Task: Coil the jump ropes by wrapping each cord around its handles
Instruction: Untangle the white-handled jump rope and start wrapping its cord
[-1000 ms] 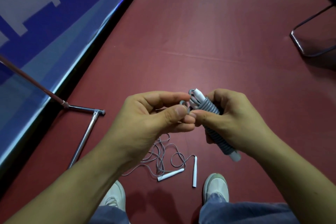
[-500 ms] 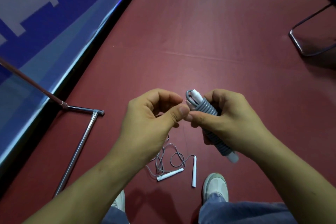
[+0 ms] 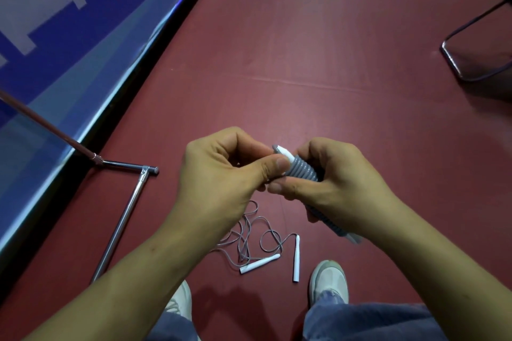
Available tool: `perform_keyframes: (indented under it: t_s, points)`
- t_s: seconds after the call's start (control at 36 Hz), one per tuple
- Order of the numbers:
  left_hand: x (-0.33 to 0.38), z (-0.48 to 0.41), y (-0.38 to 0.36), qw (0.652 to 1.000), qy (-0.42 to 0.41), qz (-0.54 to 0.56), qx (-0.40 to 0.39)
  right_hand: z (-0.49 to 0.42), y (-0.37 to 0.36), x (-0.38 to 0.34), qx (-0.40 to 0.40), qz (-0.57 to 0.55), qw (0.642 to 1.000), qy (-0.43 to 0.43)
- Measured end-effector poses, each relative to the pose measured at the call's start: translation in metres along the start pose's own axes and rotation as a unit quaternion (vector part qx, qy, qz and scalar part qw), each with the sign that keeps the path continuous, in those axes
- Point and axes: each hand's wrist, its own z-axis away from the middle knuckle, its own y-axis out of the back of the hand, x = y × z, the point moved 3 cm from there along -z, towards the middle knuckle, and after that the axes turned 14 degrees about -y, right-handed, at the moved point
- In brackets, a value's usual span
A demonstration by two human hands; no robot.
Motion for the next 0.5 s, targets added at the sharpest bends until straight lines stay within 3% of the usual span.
perform_keyframes:
  t_s: [0.28,0.5]
  points:
    - [0.012,0.003,0.009,0.978,-0.12,-0.151,-0.085,0.001,0.008,0.002,-0.011,-0.008,1.0,0.013]
    - [0.003,-0.003,0.011,0.993,-0.021,-0.052,-0.1,0.001,0.002,0.001,-0.011,0.049,0.999,0.017]
